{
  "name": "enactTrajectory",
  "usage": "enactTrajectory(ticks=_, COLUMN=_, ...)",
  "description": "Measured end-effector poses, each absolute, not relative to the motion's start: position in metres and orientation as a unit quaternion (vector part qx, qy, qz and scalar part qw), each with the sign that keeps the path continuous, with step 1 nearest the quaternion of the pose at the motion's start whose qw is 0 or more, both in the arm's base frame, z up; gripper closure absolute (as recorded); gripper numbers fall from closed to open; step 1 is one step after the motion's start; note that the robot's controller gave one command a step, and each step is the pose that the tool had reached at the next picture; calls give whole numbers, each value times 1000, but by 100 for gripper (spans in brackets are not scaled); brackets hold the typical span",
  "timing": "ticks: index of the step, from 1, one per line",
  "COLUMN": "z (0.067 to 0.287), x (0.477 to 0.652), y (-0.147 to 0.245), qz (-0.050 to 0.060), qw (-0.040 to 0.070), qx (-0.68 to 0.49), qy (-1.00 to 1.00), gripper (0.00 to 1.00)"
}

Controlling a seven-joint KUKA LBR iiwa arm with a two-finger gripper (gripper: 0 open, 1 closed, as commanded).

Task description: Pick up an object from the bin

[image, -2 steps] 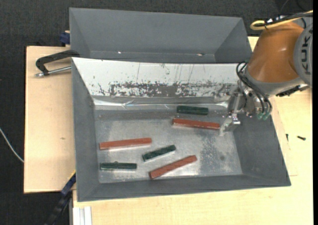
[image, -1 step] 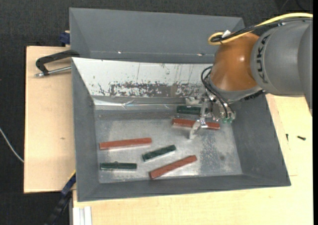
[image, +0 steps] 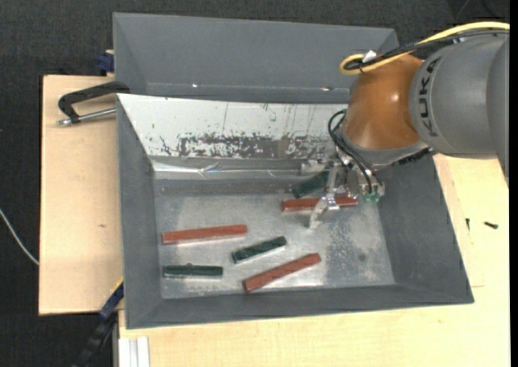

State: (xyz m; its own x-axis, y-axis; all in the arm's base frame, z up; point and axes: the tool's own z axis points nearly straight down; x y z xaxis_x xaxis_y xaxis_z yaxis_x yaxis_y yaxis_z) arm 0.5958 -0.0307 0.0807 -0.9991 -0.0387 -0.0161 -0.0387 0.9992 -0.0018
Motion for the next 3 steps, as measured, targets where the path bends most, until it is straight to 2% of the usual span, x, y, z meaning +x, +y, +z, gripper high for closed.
enactTrajectory(ticks=1, z=90, x=589, y=-20, qz=0, qw=2, qx=26, qy=1000, gripper=0)
enactTrajectory(ticks=2, z=82, x=586, y=-19, qz=1, qw=1, qx=37, qy=999, gripper=0)
enactTrajectory(ticks=3, z=77, x=588, y=-20, qz=1, qw=-2, qx=64, qy=998, gripper=100)
